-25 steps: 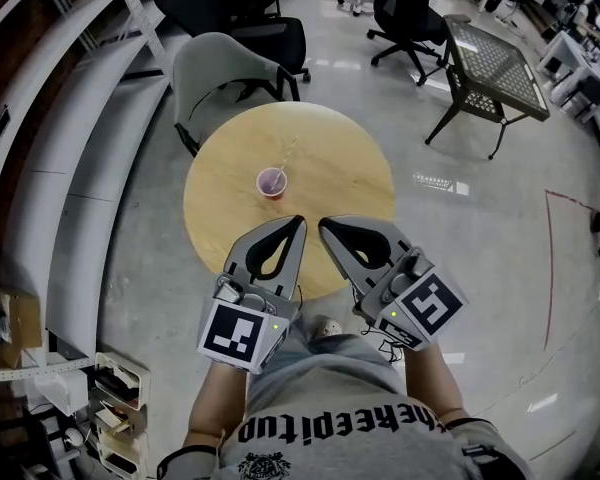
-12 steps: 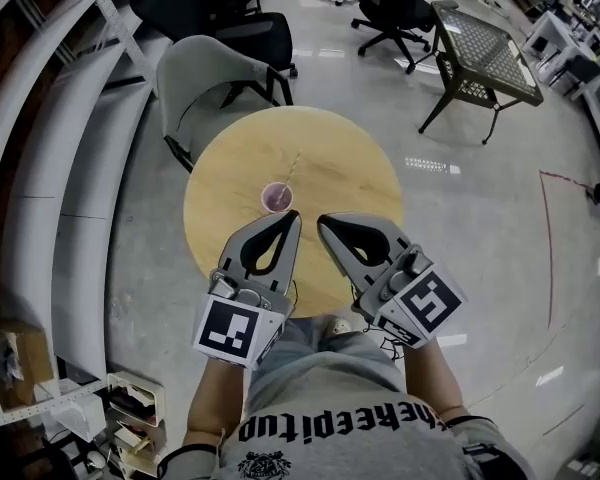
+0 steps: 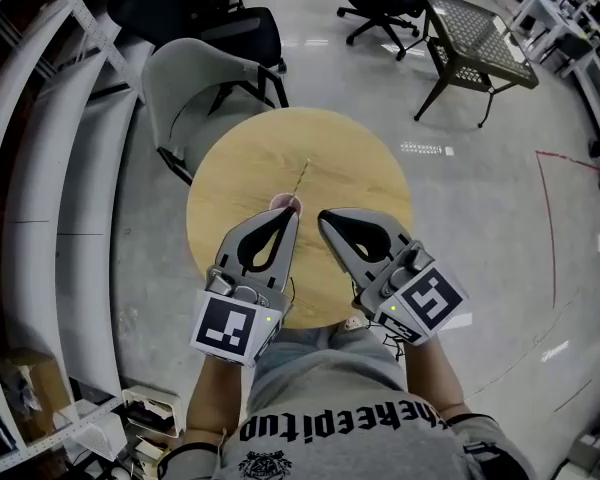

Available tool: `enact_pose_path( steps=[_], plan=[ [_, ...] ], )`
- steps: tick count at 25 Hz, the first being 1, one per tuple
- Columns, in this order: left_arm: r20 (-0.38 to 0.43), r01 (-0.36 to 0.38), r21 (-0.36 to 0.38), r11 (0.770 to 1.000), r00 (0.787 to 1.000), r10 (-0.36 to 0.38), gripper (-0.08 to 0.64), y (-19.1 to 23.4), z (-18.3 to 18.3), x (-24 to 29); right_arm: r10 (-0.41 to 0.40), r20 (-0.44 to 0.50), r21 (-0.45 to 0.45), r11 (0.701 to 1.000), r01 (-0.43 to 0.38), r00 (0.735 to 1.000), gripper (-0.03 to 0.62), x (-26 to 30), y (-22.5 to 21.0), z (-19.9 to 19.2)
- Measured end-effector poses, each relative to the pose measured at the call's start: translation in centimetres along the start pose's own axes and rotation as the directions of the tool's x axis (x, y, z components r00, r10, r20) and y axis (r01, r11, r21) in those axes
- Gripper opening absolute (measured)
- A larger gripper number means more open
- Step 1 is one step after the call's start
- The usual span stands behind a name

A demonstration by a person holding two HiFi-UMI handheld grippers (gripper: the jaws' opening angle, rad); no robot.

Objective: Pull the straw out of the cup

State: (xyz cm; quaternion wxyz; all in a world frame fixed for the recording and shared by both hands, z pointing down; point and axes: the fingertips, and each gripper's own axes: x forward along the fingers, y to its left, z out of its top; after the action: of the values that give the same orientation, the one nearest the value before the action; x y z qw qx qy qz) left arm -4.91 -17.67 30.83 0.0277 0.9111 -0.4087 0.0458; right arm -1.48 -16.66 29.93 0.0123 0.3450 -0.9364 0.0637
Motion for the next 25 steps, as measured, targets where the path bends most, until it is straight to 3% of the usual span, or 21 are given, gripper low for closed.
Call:
enact_pose_path(
  steps=[5,15,25],
  plan=[
    [-0.089,0.041,-0.028,0.999,0.995,-0.043,0.025,1.3,-1.5,0.3,-0.043,-0.009,0.016,0.999,0.043,0.999,0.012,1.4,-0.6,-0.7],
    [-0.138,0.131,-0.027,0.991,0.981,-0.134,0.025,3.5,-3.6,1.9,-0.132,-0.034,0.055,0.990,0.134,0.991,0.012,3.2,-1.5,-2.3],
    [-0.234,0.241,-0.010,0.970,0.943,-0.237,0.028,4.4,-7.2,3.9,-0.223,-0.060,0.086,0.970,0.227,0.973,0.012,3.8,-2.9,-4.4]
  ],
)
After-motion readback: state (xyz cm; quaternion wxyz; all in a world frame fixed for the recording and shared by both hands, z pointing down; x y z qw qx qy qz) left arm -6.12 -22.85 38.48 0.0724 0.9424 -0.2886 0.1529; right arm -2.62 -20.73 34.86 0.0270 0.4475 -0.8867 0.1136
